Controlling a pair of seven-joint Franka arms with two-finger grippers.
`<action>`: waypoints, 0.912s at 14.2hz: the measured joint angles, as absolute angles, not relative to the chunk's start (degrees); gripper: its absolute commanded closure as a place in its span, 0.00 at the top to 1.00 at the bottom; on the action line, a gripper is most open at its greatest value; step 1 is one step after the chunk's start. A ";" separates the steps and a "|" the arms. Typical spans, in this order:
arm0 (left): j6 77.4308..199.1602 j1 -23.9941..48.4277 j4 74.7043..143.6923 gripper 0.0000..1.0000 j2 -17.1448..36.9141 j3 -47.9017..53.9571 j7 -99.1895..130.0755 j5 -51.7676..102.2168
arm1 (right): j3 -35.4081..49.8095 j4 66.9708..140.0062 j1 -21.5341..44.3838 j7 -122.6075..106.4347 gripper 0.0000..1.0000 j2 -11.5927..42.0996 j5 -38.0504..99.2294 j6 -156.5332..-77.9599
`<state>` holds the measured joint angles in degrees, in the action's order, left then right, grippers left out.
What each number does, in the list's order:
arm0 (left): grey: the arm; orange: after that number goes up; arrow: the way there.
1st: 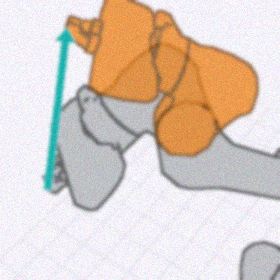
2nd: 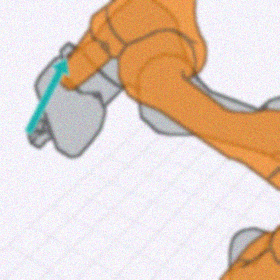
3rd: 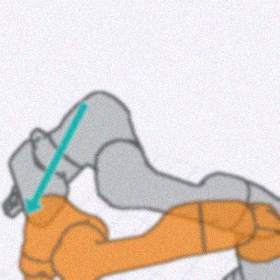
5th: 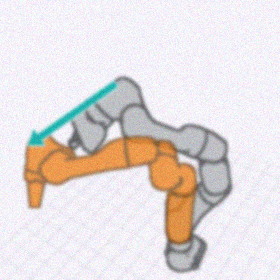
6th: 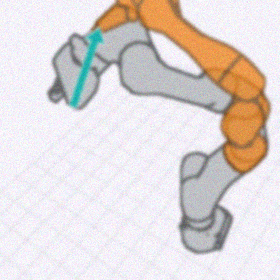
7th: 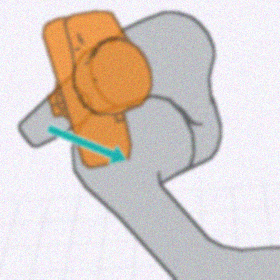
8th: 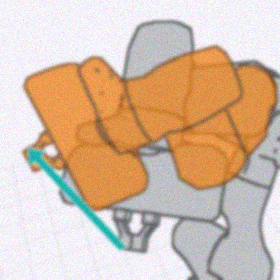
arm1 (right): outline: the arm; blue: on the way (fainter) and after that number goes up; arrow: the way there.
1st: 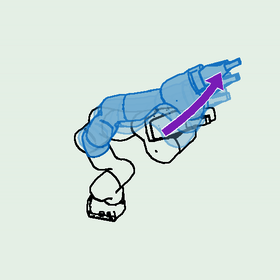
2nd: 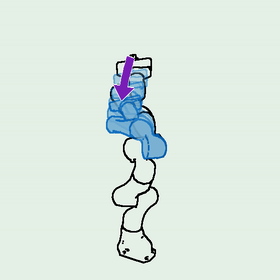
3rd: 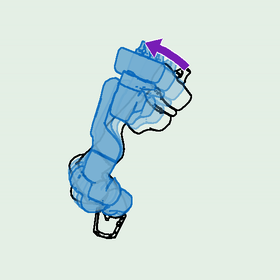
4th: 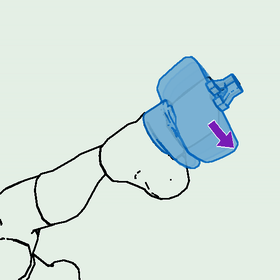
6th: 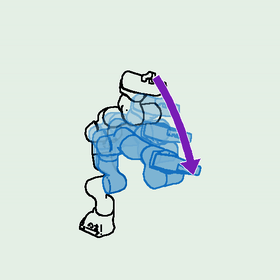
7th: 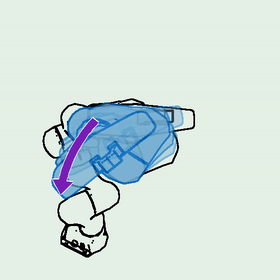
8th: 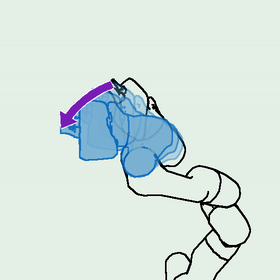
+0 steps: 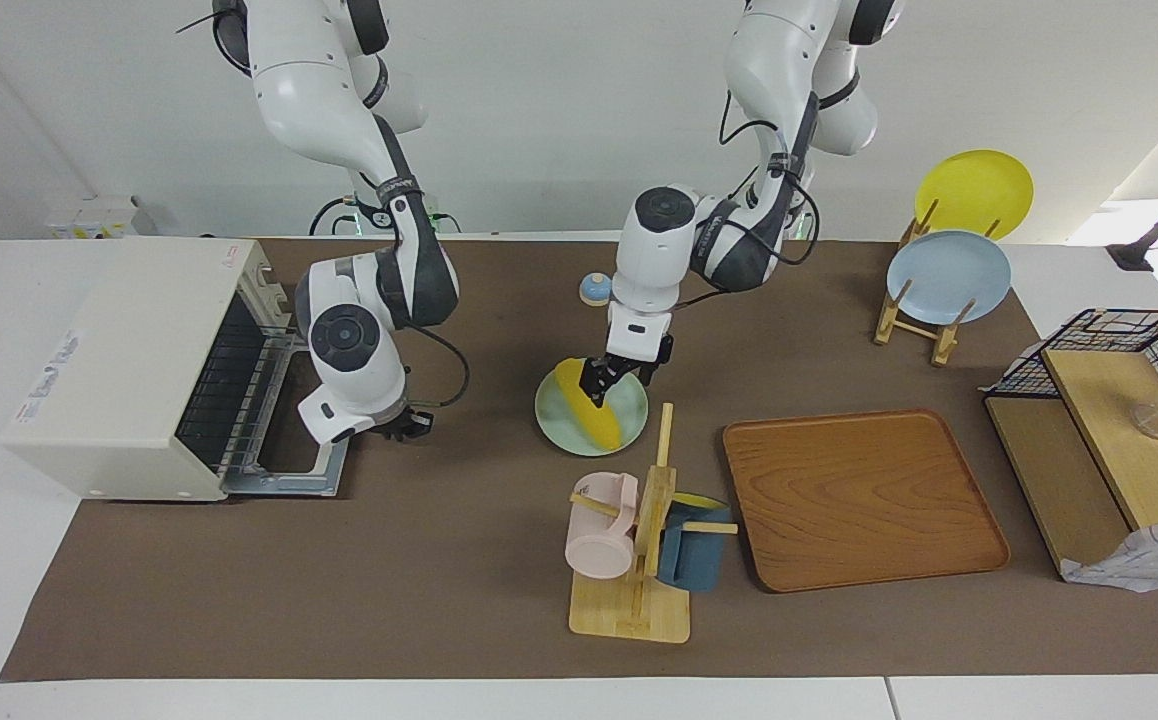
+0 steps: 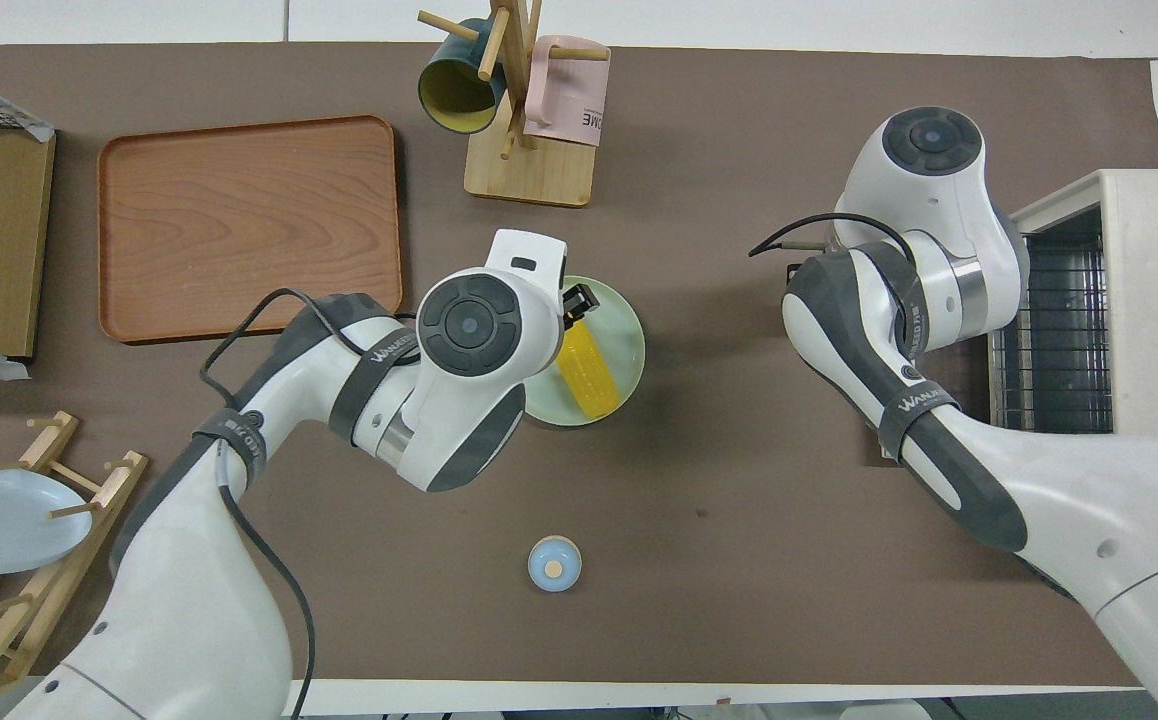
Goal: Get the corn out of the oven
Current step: 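Grasp the yellow corn with the left gripper while the right gripper withdraws, then carry the corn with the left gripper onto the wooden tray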
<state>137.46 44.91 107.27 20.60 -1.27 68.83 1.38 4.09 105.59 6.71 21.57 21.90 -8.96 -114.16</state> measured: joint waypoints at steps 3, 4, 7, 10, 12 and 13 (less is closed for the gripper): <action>138.68 46.94 105.86 0.00 23.92 -1.30 69.71 1.39 | 4.11 107.67 5.28 19.55 0.06 20.67 -10.36 -114.17; 137.98 47.11 105.66 0.00 24.16 -1.31 69.68 1.35 | 4.12 108.11 4.98 19.45 0.06 20.55 -10.78 -114.17; 126.70 46.28 100.29 0.00 24.26 -2.49 63.98 0.77 | 4.22 109.14 4.89 19.44 0.06 20.54 -11.28 -114.37; 118.26 39.03 96.43 0.00 24.33 -3.38 48.54 0.46 | 4.28 109.28 4.90 19.23 0.06 20.49 -15.27 -114.40; 117.29 31.15 96.24 0.00 24.66 -3.56 33.98 0.48 | 4.92 109.18 4.97 18.59 0.06 20.44 -17.07 -113.65; 117.71 27.63 96.23 0.00 24.98 -3.60 29.10 1.20 | 5.16 108.86 5.02 17.97 0.06 20.38 -17.60 -112.85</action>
